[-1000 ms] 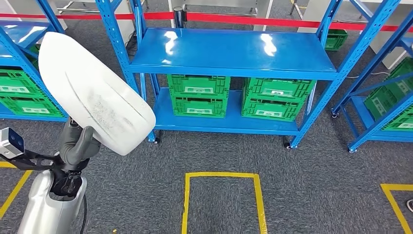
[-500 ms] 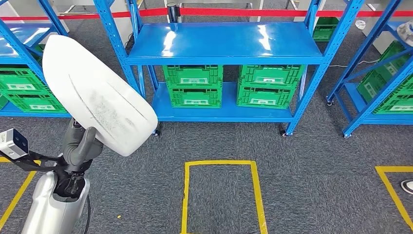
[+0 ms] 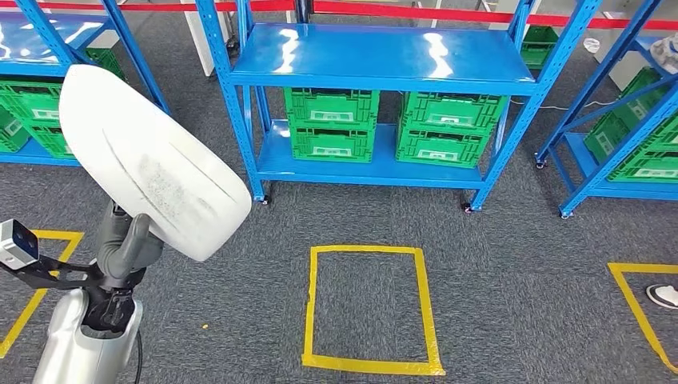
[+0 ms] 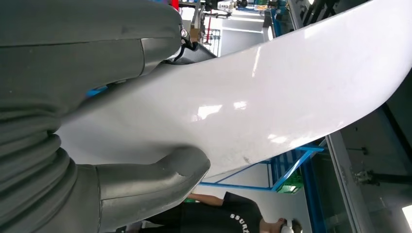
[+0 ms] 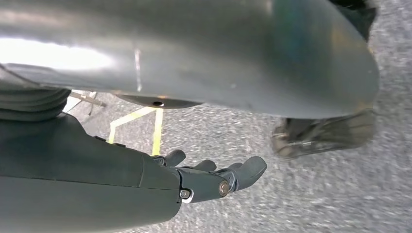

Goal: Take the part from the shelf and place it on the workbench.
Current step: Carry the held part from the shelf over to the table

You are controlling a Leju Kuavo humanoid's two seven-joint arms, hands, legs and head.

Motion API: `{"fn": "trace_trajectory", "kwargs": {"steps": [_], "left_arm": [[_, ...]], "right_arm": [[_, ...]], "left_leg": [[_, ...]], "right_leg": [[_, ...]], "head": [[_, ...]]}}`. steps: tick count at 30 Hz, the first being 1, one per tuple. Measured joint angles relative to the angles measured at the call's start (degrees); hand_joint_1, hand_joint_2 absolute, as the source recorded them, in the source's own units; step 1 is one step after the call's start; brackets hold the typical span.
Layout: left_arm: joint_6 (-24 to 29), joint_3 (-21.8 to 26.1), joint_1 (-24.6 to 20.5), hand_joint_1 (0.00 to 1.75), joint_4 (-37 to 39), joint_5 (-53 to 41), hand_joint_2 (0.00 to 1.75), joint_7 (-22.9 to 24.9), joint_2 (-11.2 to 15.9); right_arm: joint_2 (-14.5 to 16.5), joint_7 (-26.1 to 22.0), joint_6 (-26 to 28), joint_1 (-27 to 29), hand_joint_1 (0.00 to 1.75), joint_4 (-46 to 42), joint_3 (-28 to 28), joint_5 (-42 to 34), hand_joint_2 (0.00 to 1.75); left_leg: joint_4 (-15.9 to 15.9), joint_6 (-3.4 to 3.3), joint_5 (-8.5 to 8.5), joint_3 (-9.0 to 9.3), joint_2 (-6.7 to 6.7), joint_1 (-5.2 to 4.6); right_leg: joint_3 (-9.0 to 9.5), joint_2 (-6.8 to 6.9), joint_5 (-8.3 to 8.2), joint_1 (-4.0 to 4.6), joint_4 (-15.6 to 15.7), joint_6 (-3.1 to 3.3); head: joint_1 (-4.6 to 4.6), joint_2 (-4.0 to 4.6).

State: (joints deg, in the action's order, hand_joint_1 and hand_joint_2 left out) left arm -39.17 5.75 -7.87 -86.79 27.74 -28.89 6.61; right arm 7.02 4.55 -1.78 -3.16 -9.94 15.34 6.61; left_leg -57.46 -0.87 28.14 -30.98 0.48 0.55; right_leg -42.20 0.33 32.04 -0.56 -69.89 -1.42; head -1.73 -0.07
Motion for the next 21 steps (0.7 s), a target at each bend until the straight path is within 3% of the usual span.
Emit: {"fn": "trace_trajectory", "kwargs": {"steps": [1,2,3,5,7,9,11,12,14,16,17,19,21], "left_arm": [[0.0,0.0,0.1,1.75,0.0,0.0,1.75,0.0,0.0],[0.0,0.0,0.2,1.75,0.0,0.0,1.75,0.0,0.0],[-0.1,0.1,0.3,1.75,0.0,0.0,1.75,0.0,0.0],[-0.1,0.3,0.5,1.75,0.0,0.0,1.75,0.0,0.0],[-0.1,0.5,0.6,1.75,-0.2,0.0,1.75,0.0,0.0],[-0.1,0.7,0.6,1.75,-0.4,0.0,1.75,-0.1,0.0],[-0.1,0.9,0.7,1.75,-0.4,0.0,1.75,-0.1,-0.1],[-0.1,1.0,0.9,1.75,-0.4,0.0,1.75,-0.1,-0.1],[-0.2,1.2,1.1,1.75,-0.4,0.0,1.75,-0.1,-0.1],[-0.2,1.4,1.1,1.75,-0.4,0.0,1.75,-0.1,-0.1],[-0.2,1.5,1.2,1.75,-0.3,0.0,1.75,-0.2,-0.1],[-0.2,1.5,1.3,1.75,-0.3,0.0,1.75,-0.2,-0.1],[-0.2,1.5,1.3,1.75,-0.4,0.1,1.75,-0.2,-0.1]], "right_arm": [[0.0,0.0,0.0,0.0,0.00,0.0,0.0,0.0,0.00],[0.0,0.0,0.0,0.0,0.00,0.0,0.0,0.0,0.00],[0.0,0.1,0.0,0.0,0.00,0.0,0.0,0.0,0.00],[-0.1,0.2,0.0,-0.1,0.00,0.0,0.0,0.0,0.00],[-0.1,0.2,0.0,-0.1,0.00,0.0,0.0,0.0,0.00],[-0.1,0.2,0.0,-0.1,0.00,0.0,0.0,-0.1,0.00],[-0.1,0.1,-0.1,0.0,0.00,0.0,0.0,-0.2,0.00],[-0.1,0.1,-0.1,0.0,0.00,0.0,0.0,-0.3,0.00],[-0.1,-0.1,-0.2,0.0,0.00,0.0,0.1,-0.4,0.00],[-0.1,-0.3,-0.3,0.0,0.00,0.0,0.1,-0.5,0.00],[-0.1,-0.3,-0.4,0.0,0.00,0.0,0.1,-0.5,0.00],[-0.1,-0.5,-0.7,0.0,0.00,0.0,0.2,-0.5,0.00],[-0.1,-0.6,-1.0,-0.1,0.00,0.0,0.3,-0.4,0.00]], "left_leg": [[-0.1,0.06,-0.77,-0.94,0.00,0.00],[-0.2,0.16,-1.49,-1.99,0.03,0.00],[-0.5,0.30,-2.14,-3.00,0.06,0.01],[-1.0,0.72,-3.30,-4.92,0.10,0.05],[-1.3,1.37,-4.31,-6.17,0.12,-0.02],[-1.2,2.14,-5.31,-6.50,0.16,-0.07],[-0.9,2.88,-6.06,-6.57,0.11,0.05],[-1.4,3.21,-5.21,-6.95,0.02,0.13],[-5.5,3.69,-0.43,-8.38,-0.17,0.22],[-12.9,3.99,4.95,-10.03,-0.26,0.21],[-15.9,4.03,6.01,-10.25,-0.28,0.21],[-16.8,3.77,4.70,-8.35,-0.30,0.15],[-10.0,2.98,2.56,-2.66,-0.34,-0.14]], "right_leg": [[-0.30,-0.01,1.21,-0.04,-3.2,-0.13],[0.09,-0.01,0.99,-0.07,-5.0,-0.19],[1.44,-0.01,-0.34,-0.10,-4.8,-0.18],[6.65,-0.02,-2.83,-0.14,0.8,0.06],[12.01,-0.19,-1.89,0.06,8.5,0.67],[13.69,-0.42,-0.61,0.36,12.0,1.48],[12.91,-0.37,-1.45,0.40,12.2,2.45],[12.39,-0.25,-2.07,0.39,12.3,2.98],[11.09,0.01,-3.43,0.34,12.5,3.83],[9.42,0.11,-4.79,0.58,12.4,4.21],[8.51,0.13,-5.48,0.73,12.3,4.26],[6.77,0.16,-6.75,0.99,12.1,4.26],[5.29,0.17,-7.92,1.18,11.9,4.13]], "head": [[0.02,0.00],[0.02,0.00],[0.02,0.00],[0.03,0.00],[-0.01,0.00],[0.01,0.00],[0.06,0.00],[-0.01,0.00],[-0.12,0.00],[-0.20,0.00],[-0.21,0.00],[-0.21,0.00],[-0.21,0.00]]}}
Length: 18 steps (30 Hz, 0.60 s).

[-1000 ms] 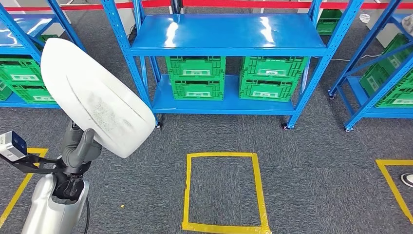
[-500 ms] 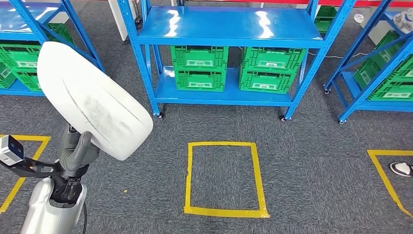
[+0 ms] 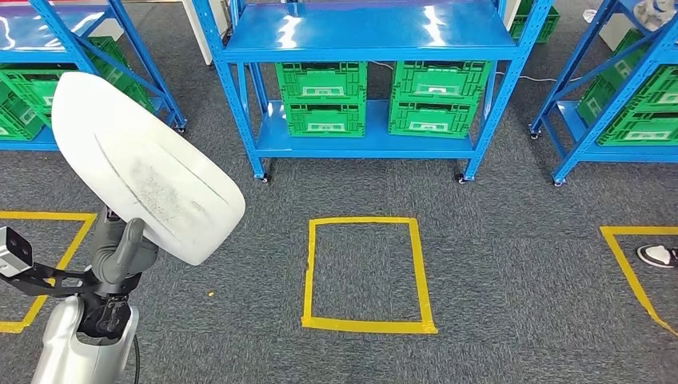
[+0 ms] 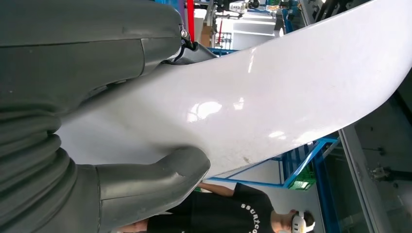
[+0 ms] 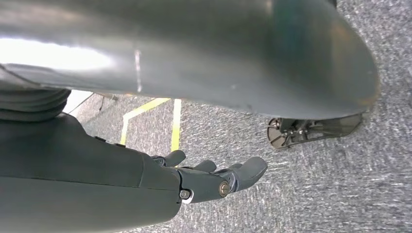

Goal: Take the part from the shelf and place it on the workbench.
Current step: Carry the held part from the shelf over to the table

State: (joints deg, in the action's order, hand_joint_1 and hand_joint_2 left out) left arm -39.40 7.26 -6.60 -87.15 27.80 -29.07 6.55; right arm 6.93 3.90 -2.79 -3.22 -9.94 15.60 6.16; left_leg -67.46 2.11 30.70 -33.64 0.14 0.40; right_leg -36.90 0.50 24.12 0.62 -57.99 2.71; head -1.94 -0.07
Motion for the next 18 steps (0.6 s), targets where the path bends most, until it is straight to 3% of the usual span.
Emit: {"fn": "trace_trajectory", "kwargs": {"steps": [2,3,5,6,8,10,11,12,13,14,15,16,18], "left_arm": [[0.0,0.1,-0.2,1.75,-0.2,0.1,1.75,-0.1,0.1],[0.0,0.2,-0.3,1.75,-0.2,0.1,1.75,-0.2,0.1],[-0.1,0.3,-0.3,1.75,-0.3,0.2,1.75,-0.3,0.2],[-0.1,0.3,-0.4,1.75,-0.3,0.2,1.75,-0.3,0.2],[-0.1,0.3,-0.5,1.75,-0.3,0.3,1.75,-0.3,0.2],[0.0,0.4,-0.5,1.75,-0.3,0.4,1.75,-0.3,0.2],[0.1,0.4,-0.4,1.75,-0.2,0.4,1.75,-0.2,0.2],[0.3,0.4,-0.4,1.75,-0.1,0.2,1.75,-0.1,0.2],[0.6,0.4,-0.5,1.75,0.0,-0.1,1.75,0.0,0.2],[0.9,0.4,-0.5,1.75,0.2,-0.3,1.75,0.2,0.1],[1.1,0.4,-0.6,1.75,0.3,-0.5,1.75,0.4,0.1],[1.2,0.4,-0.8,1.75,0.4,-0.5,1.75,0.5,0.1],[1.1,0.4,-1.3,1.75,0.6,0.0,1.75,0.5,0.1]], "right_arm": [[0.1,-0.2,-0.2,-0.1,0.00,0.0,0.0,0.0,0.00],[0.1,-0.3,-0.3,-0.1,0.00,0.0,0.0,0.0,0.00],[0.1,-0.4,-0.4,0.0,0.00,0.0,0.0,0.0,0.00],[0.0,-0.4,-0.4,0.0,0.00,0.0,0.0,0.0,0.00],[0.0,-0.4,-0.5,0.0,0.00,0.0,0.1,0.0,0.00],[-0.1,-0.6,-0.7,0.0,0.00,0.0,0.1,0.1,0.00],[-0.1,-0.8,-0.8,0.0,0.00,0.0,0.1,0.3,0.00],[-0.1,-1.0,-0.9,0.0,0.00,0.0,0.1,0.4,0.00],[-0.1,-1.3,-1.0,0.0,0.00,0.0,0.1,0.6,0.00],[-0.2,-1.5,-1.1,0.1,0.00,0.0,0.1,0.7,0.00],[-0.2,-1.7,-1.2,0.1,0.00,0.0,0.1,0.7,0.00],[-0.2,-1.9,-1.3,0.1,0.00,0.0,0.1,0.8,0.00],[-0.2,-2.0,-1.3,0.1,0.00,0.0,0.1,0.7,0.00]], "left_leg": [[8.4,-0.83,0.40,5.62,0.00,-0.50],[10.6,-1.14,0.98,6.78,-0.01,-0.76],[11.6,-1.70,0.35,6.68,0.04,-0.89],[11.9,-2.11,-0.26,6.37,0.12,-0.71],[12.2,-2.79,-1.71,5.40,0.33,-0.20],[12.0,-2.98,-2.93,3.73,0.31,-0.06],[12.0,-2.85,-3.51,2.83,0.16,0.01],[11.9,-2.67,-4.09,1.92,-0.03,0.10],[11.7,-2.38,-4.66,1.06,-0.31,0.24],[11.5,-2.05,-5.20,0.24,-0.60,0.43],[11.2,-1.68,-5.66,-0.54,-0.94,0.62],[10.7,-1.29,-6.01,-1.35,-1.34,0.75],[9.8,-0.43,-6.66,-2.58,-2.28,0.81]], "right_leg": [[-0.79,0.04,-1.13,0.05,0.0,-0.40],[-0.93,0.08,-1.68,-0.05,0.1,-0.69],[-1.06,0.11,-2.69,-0.18,0.5,-1.37],[-1.32,-0.02,-2.26,-0.21,0.3,-1.75],[-2.50,-0.33,1.55,-0.32,-2.8,-2.46],[-4.37,-0.47,7.36,-0.80,-9.9,-3.17],[-5.05,-0.46,8.85,-1.04,-13.6,-3.47],[-5.23,-0.46,8.96,-1.25,-16.3,-3.76],[-4.50,-0.49,7.67,-1.44,-17.0,-3.97],[-2.84,-0.61,5.87,-1.63,-15.8,-4.16],[-0.15,-1.17,4.48,-1.87,-12.7,-4.36],[3.09,-2.16,4.33,-2.06,-8.3,-4.45],[7.71,-3.76,6.29,-2.23,-1.3,-3.94]], "head": [[0.02,0.00],[-0.01,0.00],[-0.09,0.00],[-0.10,0.00],[0.02,0.00],[0.15,0.00],[0.15,0.00],[0.15,0.00],[0.16,0.00],[0.16,0.00],[0.16,0.00],[0.22,0.00],[0.27,0.00]]}}
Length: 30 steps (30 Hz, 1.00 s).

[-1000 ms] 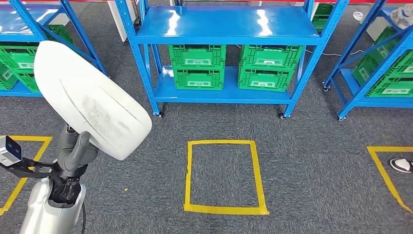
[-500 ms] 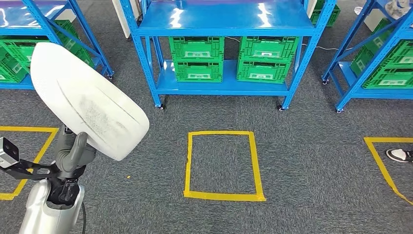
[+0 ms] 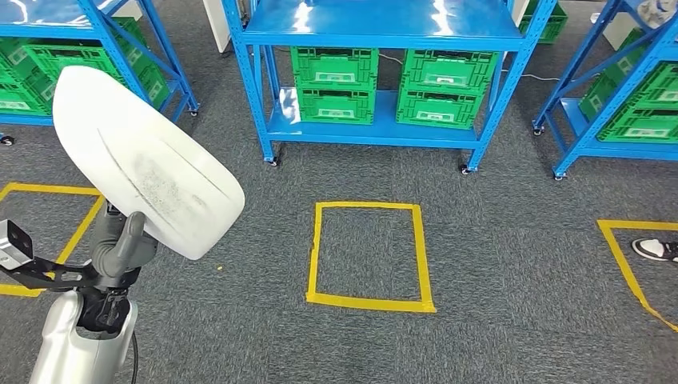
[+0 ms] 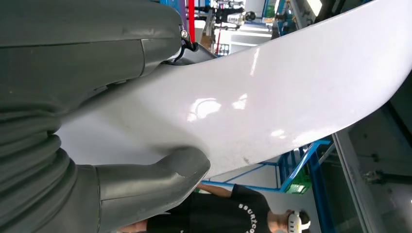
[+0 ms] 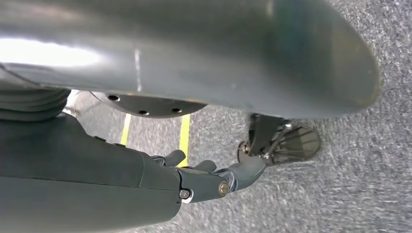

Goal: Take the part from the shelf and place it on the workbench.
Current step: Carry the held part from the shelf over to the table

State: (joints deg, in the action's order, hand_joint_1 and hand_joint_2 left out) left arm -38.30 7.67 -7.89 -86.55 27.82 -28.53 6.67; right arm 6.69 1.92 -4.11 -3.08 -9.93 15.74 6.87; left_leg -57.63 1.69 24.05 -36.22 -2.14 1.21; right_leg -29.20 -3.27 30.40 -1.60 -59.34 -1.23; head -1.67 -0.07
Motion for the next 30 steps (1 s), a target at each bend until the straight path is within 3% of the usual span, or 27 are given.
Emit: {"fn": "trace_trajectory", "kwargs": {"steps": [2,4,6,8,9,10,11,13,15,18,20,22,24,26,27,28,30], "left_arm": [[-0.2,0.0,-0.3,1.75,0.2,0.7,1.75,0.0,0.0],[-0.4,0.0,-0.4,1.75,0.5,1.5,1.75,0.1,0.0],[-0.4,0.0,-0.6,1.75,0.8,2.2,1.75,0.2,0.0],[-0.4,0.0,-0.8,1.75,1.2,2.5,1.75,0.3,-0.1],[-0.4,0.0,-0.7,1.75,1.4,2.6,1.75,0.3,-0.1],[-0.4,0.0,-0.7,1.75,1.6,2.6,1.75,0.3,-0.1],[-0.4,0.0,-0.7,1.75,1.7,2.7,1.75,0.3,-0.1],[-0.4,0.0,-0.8,1.75,1.8,2.7,1.75,0.3,-0.1],[-0.4,0.0,-0.9,1.75,1.8,2.7,1.75,0.2,-0.1],[-0.3,0.0,-1.0,1.75,1.8,2.7,1.75,0.1,-0.1],[-0.2,0.3,-1.1,1.75,1.8,2.5,1.75,-0.3,-0.2],[0.0,0.6,-1.1,1.75,1.8,2.3,1.75,-0.7,-0.3],[-0.1,0.7,-1.1,1.75,1.8,1.8,1.75,-1.0,-0.4],[-0.3,0.8,-0.9,1.75,1.8,1.3,1.75,-1.3,-0.6],[-0.4,0.9,-0.8,1.75,1.8,1.1,1.75,-1.5,-0.7],[-0.4,1.0,-0.6,1.75,1.8,1.1,1.75,-1.7,-0.7],[-0.4,1.3,0.0,1.75,1.6,0.9,1.75,-2.1,-0.8]], "right_arm": [[0.0,0.0,0.0,0.1,0.00,0.0,0.0,-0.2,0.00],[0.0,0.0,0.1,0.1,0.00,0.0,0.0,-0.3,0.00],[0.0,-0.1,0.1,0.1,0.00,0.0,0.0,-0.3,0.00],[0.0,-0.1,0.1,0.2,0.00,0.0,0.0,-0.4,0.00],[-0.1,-0.1,0.1,0.2,0.00,0.0,0.0,-0.4,0.00],[-0.1,-0.1,0.1,0.2,0.00,0.0,0.0,-0.4,0.00],[-0.1,-0.1,0.1,0.2,0.00,0.0,0.0,-0.3,0.00],[-0.1,-0.1,0.1,0.2,0.00,0.0,0.0,-0.3,0.00],[-0.1,-0.1,0.1,0.1,0.00,0.0,0.0,-0.3,0.00],[-0.1,-0.1,0.1,0.1,0.00,0.0,0.0,-0.2,0.00],[-0.3,-0.1,0.1,0.0,0.00,0.0,0.0,0.1,0.00],[-0.7,0.1,0.3,-0.2,0.00,0.0,0.0,0.3,0.00],[-1.0,0.3,0.5,-0.2,0.00,0.0,0.0,0.4,0.00],[-1.4,0.5,0.6,0.0,0.00,0.0,0.0,0.7,0.00],[-1.6,0.6,0.6,0.1,0.00,0.0,0.0,0.9,0.00],[-1.7,0.7,0.6,0.1,0.00,0.0,0.0,1.2,0.00],[-2.1,0.8,0.6,0.1,0.00,0.0,0.0,1.6,0.00]], "left_leg": [[-0.2,0.90,-0.76,-0.54,-1.05,0.07],[-0.9,1.47,-0.38,-1.21,-0.81,0.25],[-5.7,1.73,2.94,-3.30,0.76,0.28],[-13.2,1.94,6.92,-6.01,1.70,0.26],[-15.8,1.98,7.84,-6.72,1.80,0.25],[-16.4,1.91,7.67,-6.31,1.89,0.24],[-14.6,1.73,6.62,-4.70,2.08,0.20],[-7.1,1.08,3.97,0.48,3.44,-0.08],[-2.1,0.62,3.21,3.49,4.98,-0.38],[-0.9,0.15,3.76,4.21,6.07,-0.99],[-0.3,-0.85,3.41,4.16,5.25,-1.25],[0.3,-1.88,2.89,3.78,3.70,-0.93],[0.4,-2.48,2.43,3.36,2.54,-0.76],[0.1,-2.73,2.14,2.74,1.04,-0.80],[-0.1,-2.70,2.04,2.48,0.22,-0.82],[-0.3,-2.63,1.96,2.26,-0.59,-0.83],[-0.8,-2.43,1.86,1.89,-2.06,-0.79]], "right_leg": [[0.81,0.36,1.20,0.17,1.7,1.03],[0.58,1.64,0.74,0.24,1.6,2.05],[0.18,2.96,0.17,0.37,1.7,2.98],[-0.45,4.23,-0.24,0.69,1.7,3.42],[-0.74,4.86,-0.41,0.85,1.6,3.51],[-0.99,5.50,-0.54,1.00,1.6,3.54],[-1.15,6.13,-0.62,1.12,1.5,3.54],[-1.16,7.25,-0.66,1.31,1.4,3.49],[-1.06,7.82,-0.63,1.39,1.4,3.45],[-1.08,8.35,-0.70,1.57,1.4,3.14],[-1.02,9.37,-0.71,1.65,1.4,2.24],[-1.71,7.85,0.56,1.50,-0.3,1.25],[-4.79,4.63,4.10,1.30,-6.8,0.78],[-8.45,3.51,6.78,1.21,-14.0,0.59],[-9.08,3.41,6.51,1.20,-15.1,0.58],[-8.59,3.30,5.18,1.19,-13.9,0.65],[-5.00,1.76,1.35,1.15,-6.4,1.05]], "head": [[0.01,0.00],[-0.09,0.00],[-0.32,0.00],[-0.45,0.00],[-0.46,0.00],[-0.46,0.00],[-0.46,0.00],[-0.47,0.00],[-0.48,0.00],[-0.46,0.00],[-0.49,0.00],[-0.49,0.00],[-0.40,0.00],[-0.35,0.00],[-0.35,0.00],[-0.34,0.00],[-0.34,0.00]]}}
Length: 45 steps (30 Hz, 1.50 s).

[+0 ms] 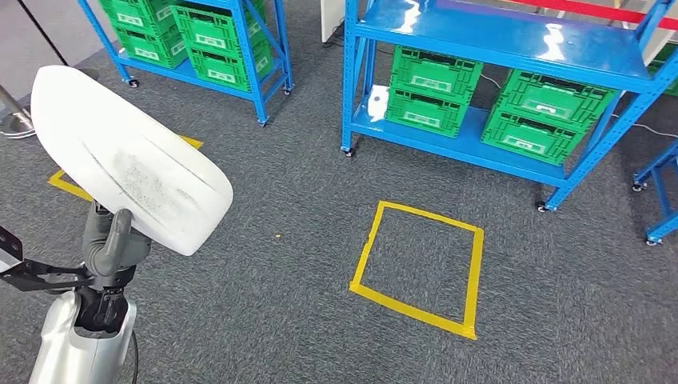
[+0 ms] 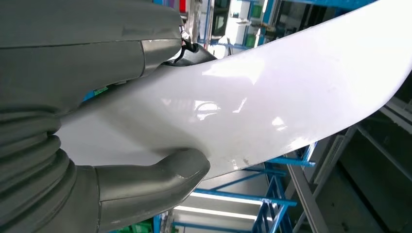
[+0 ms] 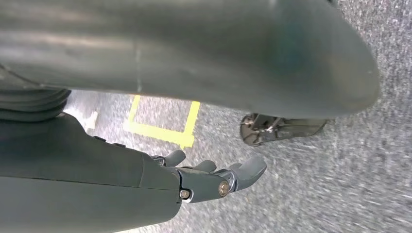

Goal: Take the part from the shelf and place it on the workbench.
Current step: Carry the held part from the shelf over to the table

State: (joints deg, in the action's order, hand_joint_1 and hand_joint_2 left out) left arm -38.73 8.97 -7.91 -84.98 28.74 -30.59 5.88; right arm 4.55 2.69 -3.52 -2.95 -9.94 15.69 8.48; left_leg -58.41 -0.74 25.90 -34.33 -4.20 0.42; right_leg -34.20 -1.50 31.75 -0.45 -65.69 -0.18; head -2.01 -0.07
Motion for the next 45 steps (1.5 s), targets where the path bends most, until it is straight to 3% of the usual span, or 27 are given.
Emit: {"fn": "trace_trajectory", "kwargs": {"steps": [2,3,5,6,8,10,12,13,15,17,18,20,21,23,25,27,28,29,31,33,34,36,38,40,42,43,45], "left_arm": [[0.0,0.1,0.6,1.75,-0.6,-0.5,1.75,-0.1,-0.2],[0.0,0.1,1.0,1.75,-1.1,-0.8,1.75,-0.1,-0.4],[0.3,0.2,1.8,1.75,-2.0,-1.4,1.75,0.0,-0.6],[0.4,0.3,2.2,1.75,-2.5,-1.8,1.75,0.1,-0.7],[0.8,0.6,2.8,1.75,-3.2,-2.5,1.75,0.3,-0.8],[1.0,0.6,3.5,1.75,-3.7,-3.1,1.75,0.1,-1.0],[1.1,0.6,4.5,1.75,-3.8,-3.3,1.75,-0.4,-1.3],[1.1,0.6,4.8,1.75,-3.8,-3.2,1.75,-0.6,-1.4],[1.0,0.6,5.1,1.75,-3.9,-3.1,1.75,-1.1,-1.7],[0.8,0.6,5.3,1.75,-4.2,-3.0,1.75,-1.5,-2.1],[0.7,0.6,5.4,1.75,-4.4,-3.0,1.75,-1.6,-2.3],[0.6,0.6,5.8,1.75,-4.7,-3.3,1.75,-1.6,-2.7],[0.5,0.6,6.0,1.75,-4.7,-3.5,1.75,-1.6,-2.8],[0.5,0.6,6.0,1.75,-4.6,-3.7,1.75,-1.4,-3.3],[0.5,0.4,5.9,1.75,-4.1,-3.7,1.75,-1.3,-3.9],[0.5,0.2,5.9,1.75,-3.4,-3.7,1.75,-1.3,-4.4],[0.6,0.1,6.0,1.75,-3.1,-3.8,1.75,-1.4,-4.6],[0.7,0.0,6.0,1.75,-2.9,-3.9,1.75,-1.7,-4.7],[1.3,0.0,6.2,1.75,-2.8,-4.2,1.75,-2.5,-4.8],[1.7,0.0,6.5,1.75,-3.0,-4.4,1.75,-3.1,-4.6],[1.7,0.0,6.9,1.75,-3.2,-4.2,1.75,-3.2,-4.4],[1.4,0.3,7.6,1.75,-3.7,-3.0,1.75,-3.1,-3.8],[1.0,0.6,7.7,1.75,-3.9,-1.6,1.75,-2.8,-3.0],[0.9,0.7,7.2,1.75,-3.9,-1.0,1.75,-2.4,-2.5],[1.3,0.7,6.9,1.75,-3.9,-0.9,1.75,-1.7,-2.0],[1.6,0.8,6.9,1.75,-3.9,-0.7,1.75,-1.2,-1.7],[2.0,0.8,6.9,1.75,-4.2,0.3,1.75,0.1,-0.9]], "right_arm": [[-0.4,0.0,-0.2,0.0,0.00,0.0,-0.2,0.5,0.00],[-0.7,0.0,-0.3,0.0,0.00,0.0,-0.4,0.8,0.00],[-1.0,-0.2,-0.4,0.0,0.00,0.0,-0.7,1.3,0.00],[-1.1,-0.3,-0.4,0.0,0.00,0.0,-0.9,1.5,0.00],[-1.4,-0.4,-0.4,0.0,0.00,0.0,-1.2,1.9,0.00],[-1.9,-0.5,-0.4,0.2,0.00,0.0,-1.4,2.2,0.00],[-2.3,-0.5,-0.6,0.5,0.00,0.0,-1.6,2.4,0.00],[-2.5,-0.5,-0.8,0.5,0.00,0.0,-1.7,2.4,0.00],[-2.7,-0.4,-1.0,0.6,0.00,0.0,-1.8,2.5,0.00],[-3.3,0.0,-1.0,0.6,0.00,0.0,-1.9,2.4,0.00],[-3.6,0.2,-0.9,0.6,0.00,0.0,-1.9,2.3,0.00],[-3.9,0.5,-0.7,0.6,0.00,0.0,-1.9,2.0,0.00],[-4.1,0.5,-0.6,0.6,0.00,0.0,-1.9,1.8,0.00],[-4.3,0.4,-0.5,0.6,0.00,0.0,-1.9,1.6,0.00],[-4.6,0.1,-0.6,0.8,0.00,0.0,-1.9,1.4,0.00],[-4.7,-0.5,-1.2,1.2,0.00,0.0,-1.8,1.0,0.00],[-4.7,-0.8,-1.5,1.3,0.00,0.0,-1.7,0.8,0.00],[-4.7,-0.9,-1.7,1.3,0.00,0.0,-1.6,0.6,0.00],[-4.7,-0.9,-1.9,1.2,0.00,0.0,-1.4,0.5,0.00],[-4.7,-1.0,-2.0,1.2,0.00,0.0,-1.2,0.2,0.00],[-4.7,-1.4,-2.2,1.2,0.00,0.0,-1.1,-0.1,0.00],[-4.3,-2.6,-2.9,1.1,0.00,0.0,-0.6,-1.0,0.00],[-3.8,-3.6,-3.5,1.1,0.00,0.0,0.0,-1.7,0.00],[-3.3,-3.9,-3.7,1.1,0.00,0.0,0.4,-1.8,0.00],[-2.6,-3.8,-3.6,1.3,0.00,0.0,0.5,-1.7,0.00],[-2.1,-3.7,-3.6,1.3,0.00,0.0,0.6,-1.6,0.00],[-1.1,-3.6,-3.4,1.2,0.00,0.0,0.7,-1.4,0.00]], "left_leg": [[-0.4,0.50,-0.14,-0.51,-1.30,-0.07],[-0.4,0.88,-0.29,-0.76,-1.87,-0.05],[-0.1,1.72,-0.74,-1.15,-2.93,-0.05],[-0.2,2.03,-0.68,-1.39,-2.49,-0.10],[-3.3,2.60,1.47,-2.98,0.40,-0.20],[-10.5,3.26,5.55,-6.07,3.24,0.04],[-15.4,3.83,7.37,-8.00,3.89,0.47],[-14.8,4.00,6.70,-7.40,4.12,0.66],[-7.8,4.18,3.70,-3.23,5.87,0.88],[-1.6,3.67,1.77,0.37,8.21,0.73],[-0.6,3.21,1.59,0.92,8.70,0.58],[-0.7,2.20,1.41,0.60,7.43,0.37],[-0.6,1.80,1.25,0.49,6.70,0.41],[-0.3,0.99,0.86,0.35,5.30,0.61],[-0.2,0.39,0.57,0.00,3.88,0.54],[-0.4,0.07,0.39,-0.37,2.17,0.28],[-0.5,0.02,0.32,-0.49,1.27,0.16],[-0.6,0.03,0.26,-0.55,0.37,0.07],[-0.7,0.26,0.13,-0.62,-1.21,-0.07],[-0.8,0.76,-0.08,-0.82,-2.52,-0.13],[-0.6,1.13,-0.26,-0.97,-3.12,-0.09],[-0.3,1.87,-0.65,-1.32,-4.19,-0.02],[-1.4,2.42,0.24,-2.12,-2.08,-0.25],[-7.1,2.89,3.72,-4.73,1.97,-0.34],[-14.2,3.48,6.95,-7.79,3.69,0.03],[-15.5,3.72,7.21,-8.20,3.92,0.25],[-11.8,4.09,5.02,-5.63,4.57,0.63]], "right_leg": [[2.70,-1.75,-1.92,0.07,6.0,0.39],[3.04,-2.06,-1.96,0.17,6.9,0.59],[3.03,-0.82,-2.31,0.19,7.2,1.10],[3.13,-0.19,-2.62,0.07,7.5,1.49],[3.26,1.19,-3.20,-0.28,8.2,2.17],[3.13,2.62,-3.31,-0.27,8.3,2.43],[2.94,4.16,-3.27,-0.29,8.1,2.38],[2.90,4.94,-3.21,-0.32,8.1,2.28],[2.96,6.48,-2.93,-0.42,7.8,1.85],[3.13,7.74,-2.48,-0.27,7.4,1.02],[3.29,8.29,-2.33,-0.17,7.3,0.56],[3.69,9.46,-2.29,-0.18,7.5,-0.27],[3.85,9.05,-2.07,-0.33,7.3,-0.69],[2.75,5.86,0.00,-0.62,4.6,-1.27],[-0.83,2.40,3.80,-0.60,-2.7,-1.37],[-4.18,1.63,5.59,-0.36,-8.8,-1.15],[-4.50,1.51,4.83,-0.25,-9.0,-0.92],[-3.64,1.24,3.08,-0.15,-6.8,-0.58],[0.10,-0.95,-0.85,0.02,1.2,0.19],[2.46,-2.97,-2.49,0.29,6.4,0.67],[2.59,-3.06,-2.39,0.46,6.8,0.80],[2.75,-1.58,-2.83,0.43,7.3,1.37],[3.10,-0.05,-3.44,0.11,8.3,2.11],[3.22,1.68,-3.70,0.04,8.7,2.54],[3.05,3.60,-3.64,0.05,8.6,2.66],[2.97,4.47,-3.58,0.03,8.5,2.64],[2.88,6.04,-3.35,-0.10,8.2,2.37]], "head": [[-0.02,0.00],[-0.02,0.00],[-0.02,0.00],[-0.05,0.00],[-0.39,0.00],[-0.69,0.00],[-0.71,0.00],[-0.71,0.00],[-0.72,0.00],[-0.67,0.00],[-0.63,0.00],[-0.59,0.00],[-0.55,0.00],[-0.39,0.00],[-0.19,0.00],[-0.11,0.00],[-0.10,0.00],[-0.09,0.00],[-0.08,0.00],[-0.06,0.00],[-0.04,0.00],[0.01,0.00],[-0.16,0.00],[-0.42,0.00],[-0.50,0.00],[-0.50,0.00],[-0.50,0.00]]}}
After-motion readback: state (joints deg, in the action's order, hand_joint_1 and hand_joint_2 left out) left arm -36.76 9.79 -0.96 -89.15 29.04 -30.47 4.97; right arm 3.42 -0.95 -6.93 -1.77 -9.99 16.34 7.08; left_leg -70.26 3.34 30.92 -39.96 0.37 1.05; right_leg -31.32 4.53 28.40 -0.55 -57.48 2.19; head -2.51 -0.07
